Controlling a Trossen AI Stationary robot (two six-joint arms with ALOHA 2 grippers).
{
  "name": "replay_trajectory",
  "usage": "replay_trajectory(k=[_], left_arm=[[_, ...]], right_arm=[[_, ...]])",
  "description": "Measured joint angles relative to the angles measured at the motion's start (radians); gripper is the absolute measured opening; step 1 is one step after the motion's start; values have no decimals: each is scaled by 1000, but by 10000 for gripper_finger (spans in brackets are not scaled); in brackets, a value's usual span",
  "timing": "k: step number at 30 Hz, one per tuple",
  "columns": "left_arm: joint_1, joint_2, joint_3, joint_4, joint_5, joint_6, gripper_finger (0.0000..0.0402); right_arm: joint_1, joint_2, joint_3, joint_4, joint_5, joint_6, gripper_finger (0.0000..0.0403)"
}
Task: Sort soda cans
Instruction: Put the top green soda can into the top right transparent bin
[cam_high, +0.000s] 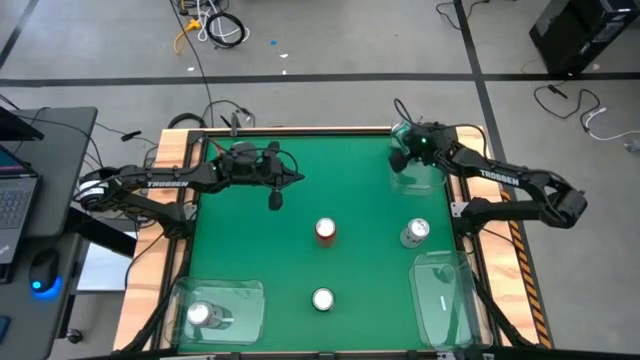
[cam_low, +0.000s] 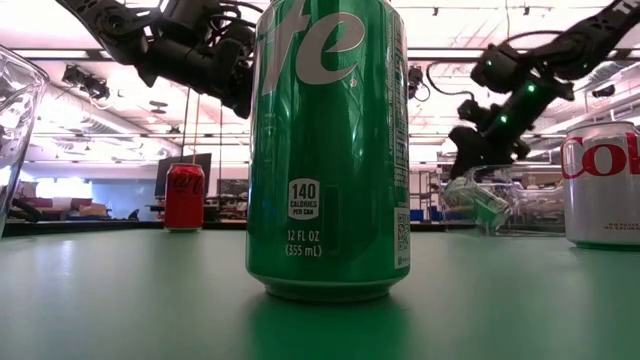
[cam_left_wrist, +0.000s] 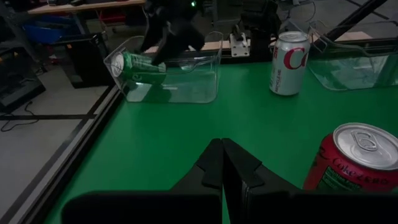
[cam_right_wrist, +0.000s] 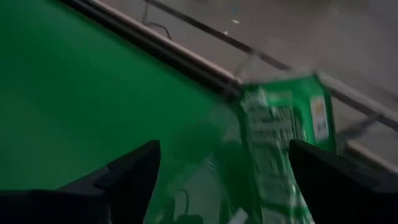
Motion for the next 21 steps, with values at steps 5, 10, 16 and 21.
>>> replay_trajectory(k=[5,10,16,21], left_arm=[[0,0,0,0,0,0,1],[0,0,0,0,0,0,1],[0,0,0,0,0,-3,1],[0,0,0,-12,0,-18,1]], right_arm=[[11,0,96,-13,1,28,326],[9,11,203,-47,7,11,196],[-13,133,345,-182,9,-86,15],[-38,294,513,-380,9,-115,15]])
